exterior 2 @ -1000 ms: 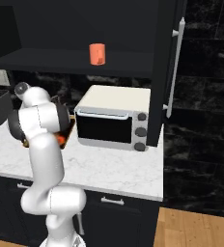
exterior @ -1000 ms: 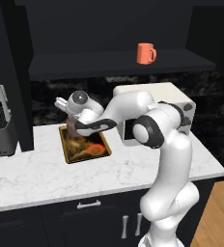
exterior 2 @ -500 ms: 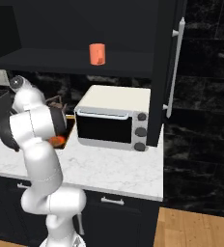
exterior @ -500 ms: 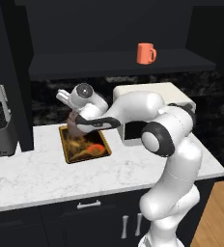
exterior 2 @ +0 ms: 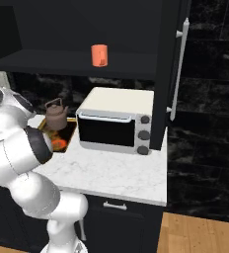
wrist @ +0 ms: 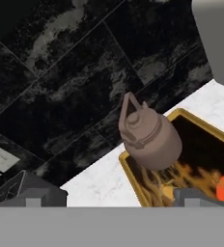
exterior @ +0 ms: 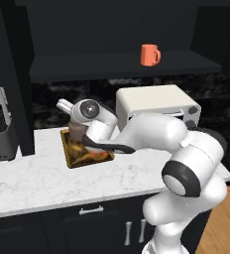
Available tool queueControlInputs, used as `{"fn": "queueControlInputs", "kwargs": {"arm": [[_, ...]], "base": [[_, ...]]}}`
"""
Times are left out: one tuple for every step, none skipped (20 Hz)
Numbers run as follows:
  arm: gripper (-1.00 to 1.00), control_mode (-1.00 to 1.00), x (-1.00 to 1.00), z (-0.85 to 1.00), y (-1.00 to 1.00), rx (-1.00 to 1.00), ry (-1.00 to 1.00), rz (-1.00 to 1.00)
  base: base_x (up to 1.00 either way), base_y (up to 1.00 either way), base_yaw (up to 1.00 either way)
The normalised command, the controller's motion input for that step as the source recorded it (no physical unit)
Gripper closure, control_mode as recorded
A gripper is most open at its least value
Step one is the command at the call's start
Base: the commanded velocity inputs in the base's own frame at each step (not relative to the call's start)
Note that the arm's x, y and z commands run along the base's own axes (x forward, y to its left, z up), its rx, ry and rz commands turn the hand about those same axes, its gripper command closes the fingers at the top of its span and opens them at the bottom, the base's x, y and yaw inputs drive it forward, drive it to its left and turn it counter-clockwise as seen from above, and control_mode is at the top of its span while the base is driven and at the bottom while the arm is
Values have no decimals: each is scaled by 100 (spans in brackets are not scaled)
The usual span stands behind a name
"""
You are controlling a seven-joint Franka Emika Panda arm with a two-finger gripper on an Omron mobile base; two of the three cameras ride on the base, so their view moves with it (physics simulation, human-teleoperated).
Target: Pick the kettle from the counter and place it on the tray. Then pick the mug from the cabinet and place it on the tray. Then close the cabinet doors.
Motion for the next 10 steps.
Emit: {"fn": "queueControlInputs", "kwargs": {"arm": [[-100, -100, -100, 79, -12, 0, -5, 0], [-100, -100, -100, 82, -13, 0, -2, 0], [-100, -100, -100, 84, -19, 0, -1, 0], [-100, -100, -100, 80, -24, 0, 0, 0], [-100, -100, -100, 71, -34, 0, 0, -1], [-100, -100, -100, 67, -40, -4, 3, -7], [-100, -100, -100, 56, -36, -13, 7, -11], [-100, -100, -98, 63, -31, -15, 12, -13], [-100, -100, -85, 63, -34, -16, 15, -15], [-100, -100, -69, 66, -37, -15, 18, -16]], "base": [[0, 0, 0], [0, 0, 0], [0, 0, 0], [0, 0, 0], [0, 0, 0], [0, 0, 0], [0, 0, 0], [0, 0, 0], [0, 0, 0], [0, 0, 0]]}}
